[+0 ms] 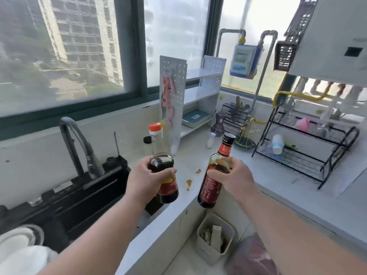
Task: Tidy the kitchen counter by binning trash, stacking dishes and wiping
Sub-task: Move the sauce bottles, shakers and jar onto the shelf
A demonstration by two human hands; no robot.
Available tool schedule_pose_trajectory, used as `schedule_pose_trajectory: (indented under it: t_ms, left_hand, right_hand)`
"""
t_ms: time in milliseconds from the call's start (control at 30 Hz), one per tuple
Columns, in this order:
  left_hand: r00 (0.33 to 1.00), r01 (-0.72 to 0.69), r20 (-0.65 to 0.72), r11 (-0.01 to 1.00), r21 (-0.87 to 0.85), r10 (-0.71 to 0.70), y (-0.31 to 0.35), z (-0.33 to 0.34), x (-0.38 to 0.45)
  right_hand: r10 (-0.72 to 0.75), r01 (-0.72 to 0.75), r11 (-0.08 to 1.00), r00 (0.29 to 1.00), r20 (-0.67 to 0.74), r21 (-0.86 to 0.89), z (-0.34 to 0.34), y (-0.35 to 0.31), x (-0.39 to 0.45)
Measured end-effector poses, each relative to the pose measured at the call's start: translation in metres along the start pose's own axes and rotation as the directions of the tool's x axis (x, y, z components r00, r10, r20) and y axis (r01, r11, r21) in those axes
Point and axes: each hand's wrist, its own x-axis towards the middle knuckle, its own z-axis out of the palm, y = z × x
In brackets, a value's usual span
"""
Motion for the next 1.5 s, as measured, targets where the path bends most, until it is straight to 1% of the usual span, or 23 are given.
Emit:
schedule_pose_trajectory:
  t_ms: [100, 233, 333, 400, 500, 567, 767, 867, 1000, 1133, 1200, 1300, 1400, 1500]
  left_hand:
    - [1.0, 0.005, 0.031, 1.0, -0.007, -0.005, -0.001, 0.022, 0.049]
    - [0.998, 0.023, 0.055, 0.999, 0.023, -0.024, 0.002, 0.046, 0.132]
    - [0.998, 0.005, 0.062, 1.0, 0.022, -0.006, 0.014, 0.059, 0.179]
    - [0.998, -0.019, 0.057, 0.999, 0.035, 0.017, 0.024, 0.068, 0.207]
    - [0.998, -0.041, 0.047, 0.998, 0.038, 0.039, 0.04, 0.076, 0.238]
    - [0.998, -0.055, 0.036, 0.998, 0.029, 0.054, 0.051, 0.078, 0.255]
    - [0.988, -0.152, -0.008, 0.988, 0.026, 0.152, 0.104, 0.084, 0.301]
    - [0.978, -0.208, -0.011, 0.978, 0.032, 0.208, 0.14, 0.089, 0.327]
    - [0.958, -0.28, -0.059, 0.96, 0.033, 0.281, 0.198, 0.097, 0.372]
    - [0.936, -0.319, -0.146, 0.947, 0.037, 0.321, 0.254, 0.1, 0.424]
    - [0.919, -0.35, -0.18, 0.936, 0.041, 0.351, 0.278, 0.103, 0.449]
    - [0.889, -0.383, -0.236, 0.92, 0.082, 0.392, 0.301, 0.109, 0.49]
    - [0.885, -0.354, -0.264, 0.922, 0.154, 0.384, 0.312, 0.113, 0.53]
    - [0.886, -0.288, -0.287, 0.918, 0.273, 0.363, 0.317, 0.117, 0.57]
  right_hand:
    - [0.008, -0.007, 1.0, 1.0, -0.022, 0.03, -0.003, 0.003, 0.048]
    - [0.006, -0.005, 1.0, 0.996, -0.086, 0.01, -0.005, -0.002, 0.132]
    - [-0.03, 0.031, 1.0, 0.994, -0.101, 0.006, -0.01, -0.015, 0.182]
    - [-0.046, 0.05, 0.998, 0.993, -0.111, 0.036, -0.013, -0.025, 0.211]
    - [-0.05, 0.063, 0.991, 0.992, -0.114, 0.117, -0.014, -0.039, 0.245]
    - [-0.062, 0.077, 0.987, 0.992, -0.108, 0.141, -0.015, -0.05, 0.267]
    - [-0.151, 0.161, 0.972, 0.986, -0.066, 0.174, -0.024, -0.091, 0.331]
    - [-0.19, 0.198, 0.969, 0.98, -0.064, 0.151, -0.036, -0.115, 0.375]
    - [-0.29, 0.3, 0.945, 0.953, -0.089, 0.129, -0.058, -0.154, 0.443]
    - [-0.388, 0.39, 0.913, 0.921, -0.045, 0.117, -0.074, -0.191, 0.51]
    - [-0.424, 0.425, 0.896, 0.905, -0.038, 0.127, -0.077, -0.205, 0.544]
    - [-0.438, 0.434, 0.885, 0.899, -0.014, 0.165, -0.074, -0.222, 0.595]
    - [-0.441, 0.428, 0.883, 0.897, 0.026, 0.192, -0.059, -0.235, 0.638]
    - [-0.448, 0.429, 0.881, 0.892, 0.057, 0.198, -0.035, -0.25, 0.677]
